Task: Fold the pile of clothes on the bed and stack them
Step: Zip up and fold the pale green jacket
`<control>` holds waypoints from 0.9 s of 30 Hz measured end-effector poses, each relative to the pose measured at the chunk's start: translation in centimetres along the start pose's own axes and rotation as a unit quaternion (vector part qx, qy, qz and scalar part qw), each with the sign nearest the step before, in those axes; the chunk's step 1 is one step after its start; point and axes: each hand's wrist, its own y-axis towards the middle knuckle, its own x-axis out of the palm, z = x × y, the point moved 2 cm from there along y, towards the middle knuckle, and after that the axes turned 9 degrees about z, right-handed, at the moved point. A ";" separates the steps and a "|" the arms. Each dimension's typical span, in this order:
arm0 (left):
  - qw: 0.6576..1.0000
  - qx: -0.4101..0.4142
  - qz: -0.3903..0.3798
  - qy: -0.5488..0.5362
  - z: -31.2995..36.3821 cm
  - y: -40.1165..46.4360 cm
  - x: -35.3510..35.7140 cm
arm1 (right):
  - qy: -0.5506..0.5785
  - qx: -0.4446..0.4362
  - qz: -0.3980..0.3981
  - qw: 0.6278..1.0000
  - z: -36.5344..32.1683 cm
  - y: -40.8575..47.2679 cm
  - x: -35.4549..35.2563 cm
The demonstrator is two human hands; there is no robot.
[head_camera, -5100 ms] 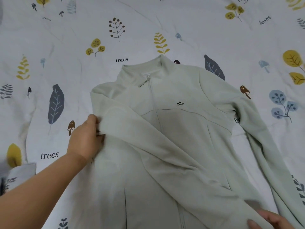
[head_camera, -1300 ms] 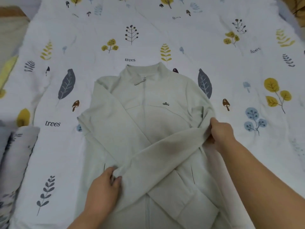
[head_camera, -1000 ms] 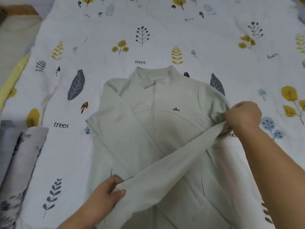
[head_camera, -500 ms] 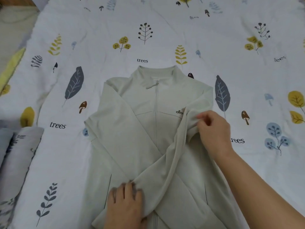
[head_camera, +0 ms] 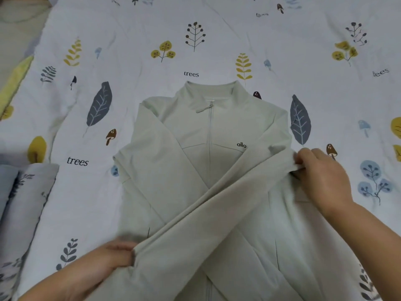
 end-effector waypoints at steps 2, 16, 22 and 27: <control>0.990 0.025 0.052 0.129 -0.7 0.9 0.2 | -0.091 -0.028 -0.117 0.989 0.2 -0.4 0.6; 0.925 0.141 0.119 0.333 -2.3 1.8 1.1 | -0.089 -0.026 -0.151 0.984 -2.3 9.8 2.3; 0.895 0.160 0.180 0.376 -2.1 2.3 1.6 | -0.041 0.111 0.016 0.993 -0.9 12.2 1.1; 0.756 0.200 0.310 0.540 -0.6 0.7 2.9 | 0.039 0.001 0.121 0.992 -4.4 7.5 1.2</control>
